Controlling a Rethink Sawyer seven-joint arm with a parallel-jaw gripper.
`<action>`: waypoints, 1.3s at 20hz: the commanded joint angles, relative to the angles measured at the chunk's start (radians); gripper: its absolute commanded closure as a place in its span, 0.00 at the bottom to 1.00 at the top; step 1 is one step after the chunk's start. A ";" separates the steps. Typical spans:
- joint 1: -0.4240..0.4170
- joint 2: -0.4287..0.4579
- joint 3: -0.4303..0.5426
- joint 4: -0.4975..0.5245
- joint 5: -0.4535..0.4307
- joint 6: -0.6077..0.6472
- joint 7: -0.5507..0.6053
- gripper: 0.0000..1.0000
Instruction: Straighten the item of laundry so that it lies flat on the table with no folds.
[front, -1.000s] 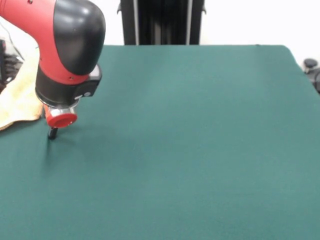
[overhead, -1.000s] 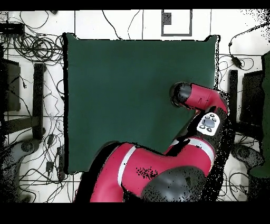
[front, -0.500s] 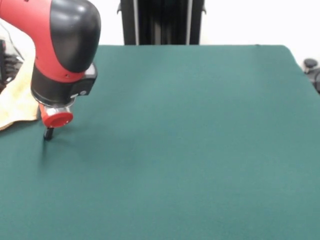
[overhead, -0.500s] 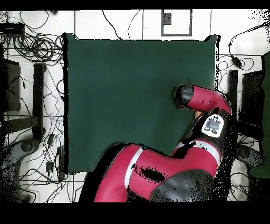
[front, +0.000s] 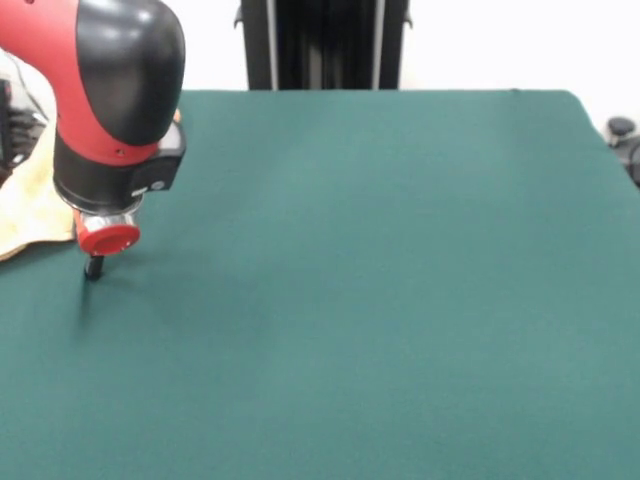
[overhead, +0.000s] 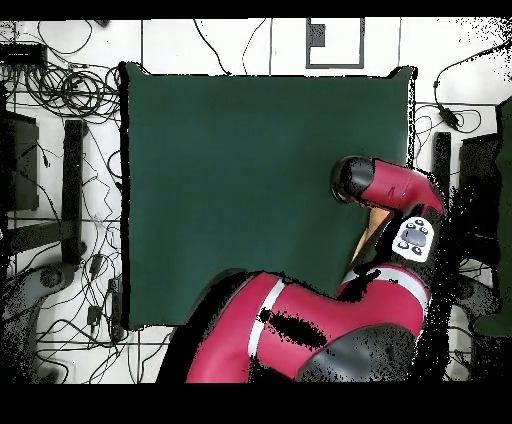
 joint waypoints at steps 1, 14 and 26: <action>-0.077 0.176 0.012 0.041 -0.109 0.052 -0.038 0.00; -0.055 0.123 -0.012 -0.015 -0.070 0.444 -0.024 0.00; -0.023 0.151 -0.033 0.001 -0.109 0.372 0.082 0.00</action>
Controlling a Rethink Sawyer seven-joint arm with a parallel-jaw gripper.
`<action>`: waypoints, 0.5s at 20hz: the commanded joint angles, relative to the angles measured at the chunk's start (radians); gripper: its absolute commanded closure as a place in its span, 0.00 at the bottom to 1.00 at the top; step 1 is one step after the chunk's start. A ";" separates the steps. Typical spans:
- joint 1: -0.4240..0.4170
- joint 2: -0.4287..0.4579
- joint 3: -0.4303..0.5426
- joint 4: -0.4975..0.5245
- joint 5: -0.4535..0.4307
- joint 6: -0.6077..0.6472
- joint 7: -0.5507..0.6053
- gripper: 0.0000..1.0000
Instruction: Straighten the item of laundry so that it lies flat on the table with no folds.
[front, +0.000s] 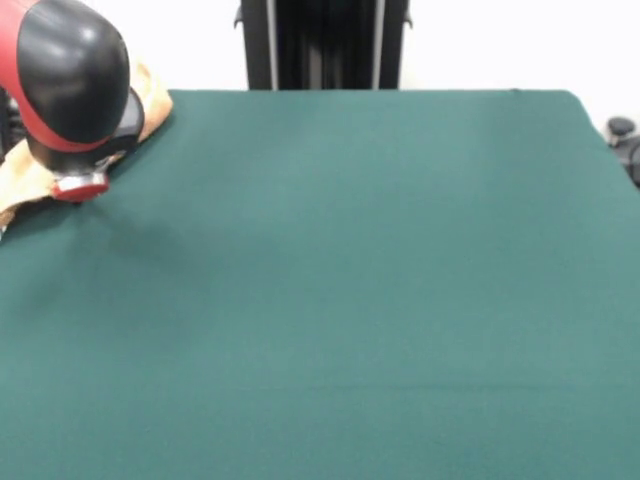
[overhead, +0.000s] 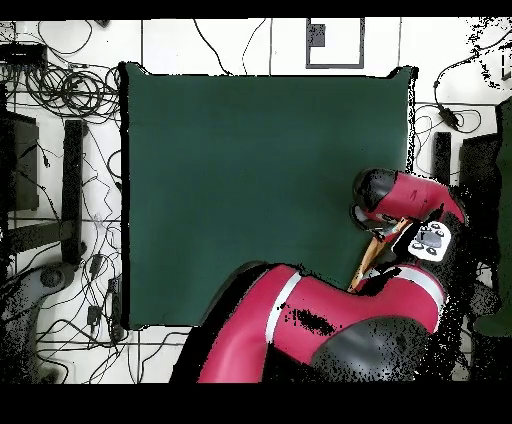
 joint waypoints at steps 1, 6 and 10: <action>0.036 0.082 0.052 0.066 -0.024 0.056 0.102 0.00; 0.050 0.094 0.055 0.116 -0.007 -0.023 0.162 0.00; 0.062 0.113 0.038 0.102 -0.010 -0.043 0.188 0.00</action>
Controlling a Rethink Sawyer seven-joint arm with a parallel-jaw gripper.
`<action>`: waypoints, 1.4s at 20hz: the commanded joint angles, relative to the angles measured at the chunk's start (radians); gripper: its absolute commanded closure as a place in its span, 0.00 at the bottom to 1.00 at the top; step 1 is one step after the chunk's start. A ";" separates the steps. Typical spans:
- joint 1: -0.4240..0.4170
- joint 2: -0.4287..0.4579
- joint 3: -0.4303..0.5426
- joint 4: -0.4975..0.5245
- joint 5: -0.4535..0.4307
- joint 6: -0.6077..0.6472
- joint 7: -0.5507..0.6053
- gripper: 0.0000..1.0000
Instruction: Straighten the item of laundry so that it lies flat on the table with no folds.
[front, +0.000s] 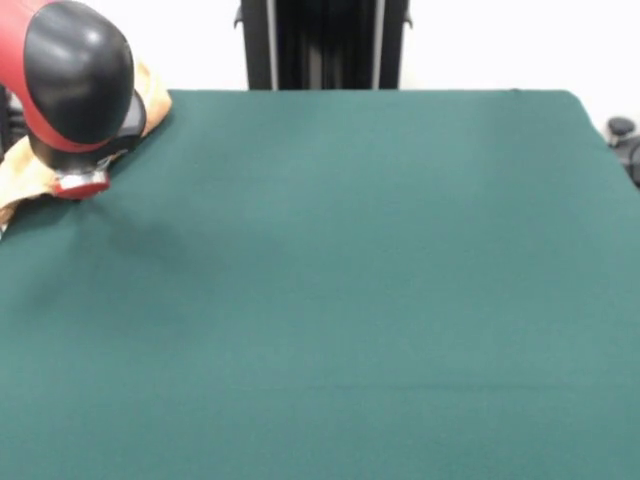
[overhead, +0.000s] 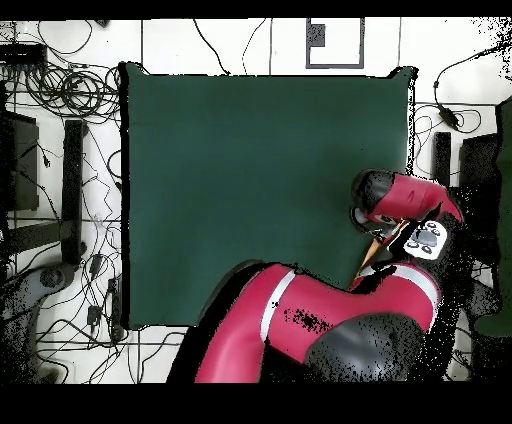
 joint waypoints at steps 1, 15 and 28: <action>0.051 0.104 0.054 0.097 -0.009 -0.039 0.190 0.00; 0.068 0.119 0.026 0.081 -0.006 -0.066 0.166 1.00; 0.141 0.093 0.083 0.107 0.184 0.052 0.369 1.00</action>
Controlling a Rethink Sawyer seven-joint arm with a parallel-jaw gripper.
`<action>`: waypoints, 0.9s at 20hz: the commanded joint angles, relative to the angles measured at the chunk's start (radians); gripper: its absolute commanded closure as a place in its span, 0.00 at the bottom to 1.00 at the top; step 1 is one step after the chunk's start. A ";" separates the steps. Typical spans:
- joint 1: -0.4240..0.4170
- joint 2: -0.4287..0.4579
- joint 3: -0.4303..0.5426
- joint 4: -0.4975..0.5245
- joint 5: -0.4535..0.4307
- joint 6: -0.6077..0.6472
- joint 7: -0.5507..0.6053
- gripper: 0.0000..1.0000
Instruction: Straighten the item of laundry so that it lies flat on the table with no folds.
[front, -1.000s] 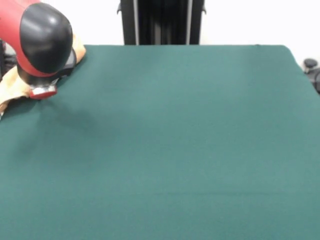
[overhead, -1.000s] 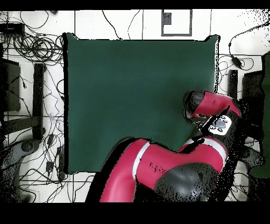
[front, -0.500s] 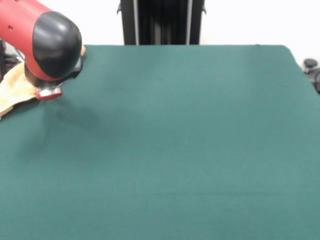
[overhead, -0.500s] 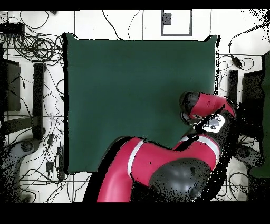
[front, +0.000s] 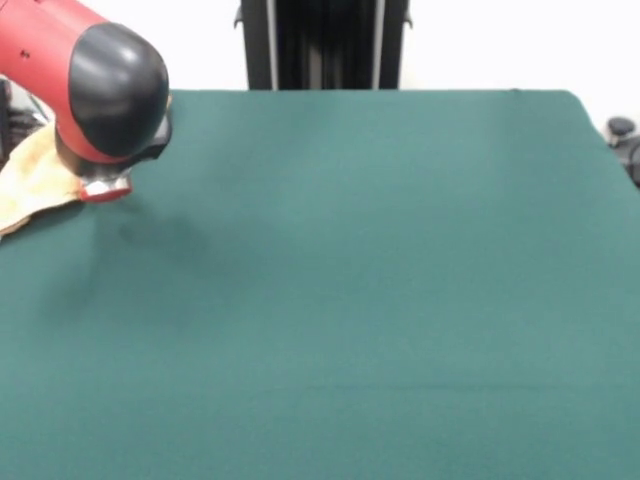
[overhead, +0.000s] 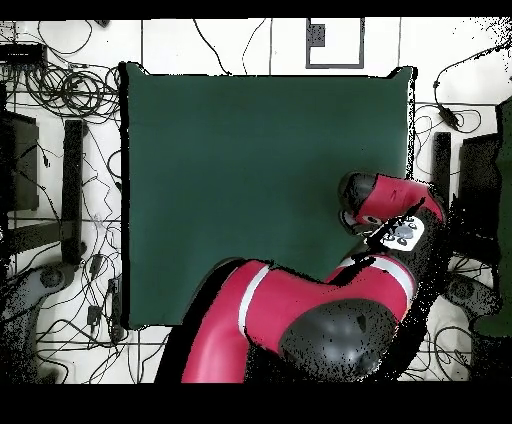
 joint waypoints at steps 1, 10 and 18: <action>0.098 0.047 0.132 0.093 0.165 0.073 0.392 1.00; 0.157 0.098 0.104 0.010 0.304 0.171 0.574 1.00; 0.170 0.107 0.133 -0.043 0.399 0.187 0.695 1.00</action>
